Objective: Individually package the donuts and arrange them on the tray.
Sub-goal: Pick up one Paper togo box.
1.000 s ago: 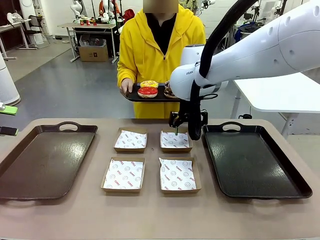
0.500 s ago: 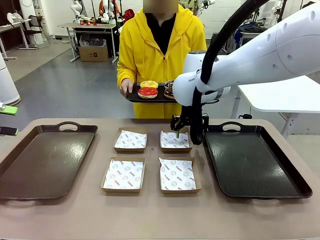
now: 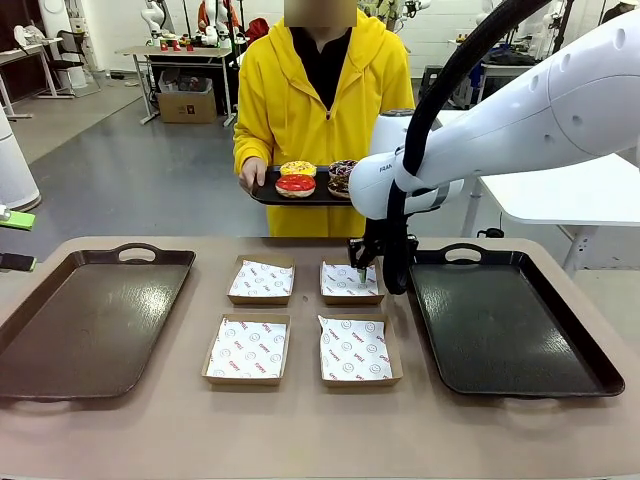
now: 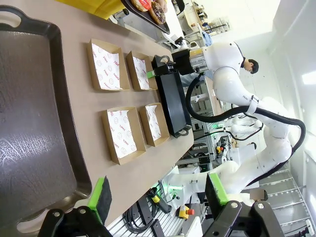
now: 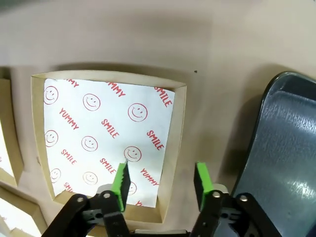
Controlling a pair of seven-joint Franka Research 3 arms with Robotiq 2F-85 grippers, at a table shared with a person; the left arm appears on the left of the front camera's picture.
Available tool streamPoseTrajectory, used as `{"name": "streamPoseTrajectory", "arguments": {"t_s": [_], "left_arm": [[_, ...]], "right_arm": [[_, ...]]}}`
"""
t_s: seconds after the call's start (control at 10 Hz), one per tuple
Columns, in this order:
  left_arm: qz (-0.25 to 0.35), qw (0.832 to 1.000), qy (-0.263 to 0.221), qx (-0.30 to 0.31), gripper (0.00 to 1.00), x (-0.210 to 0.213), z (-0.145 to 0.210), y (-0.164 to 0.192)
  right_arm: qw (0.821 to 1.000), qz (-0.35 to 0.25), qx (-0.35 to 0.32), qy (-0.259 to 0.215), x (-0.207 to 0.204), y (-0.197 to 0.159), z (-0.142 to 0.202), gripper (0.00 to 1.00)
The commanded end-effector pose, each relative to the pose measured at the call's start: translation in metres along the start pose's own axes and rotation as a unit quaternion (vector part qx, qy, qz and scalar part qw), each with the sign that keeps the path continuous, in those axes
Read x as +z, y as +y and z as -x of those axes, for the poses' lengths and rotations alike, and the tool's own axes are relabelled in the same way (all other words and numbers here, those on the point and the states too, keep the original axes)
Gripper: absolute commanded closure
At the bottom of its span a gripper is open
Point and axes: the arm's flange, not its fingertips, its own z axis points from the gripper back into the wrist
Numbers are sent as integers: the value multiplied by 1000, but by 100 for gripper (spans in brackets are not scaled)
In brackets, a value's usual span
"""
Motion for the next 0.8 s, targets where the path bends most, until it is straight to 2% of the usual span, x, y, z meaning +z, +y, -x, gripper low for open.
{"name": "streamPoseTrajectory", "arguments": {"t_s": [0.0, 0.7], "left_arm": [[3, 1000, -2, -1, 0, 1, 0, 0], [3, 1000, -2, -1, 0, 1, 0, 0]], "right_arm": [[1000, -17, -1, -3, -2, -6, 4, 100], [999, -16, -35, -10, -1, -11, 5, 100]]}}
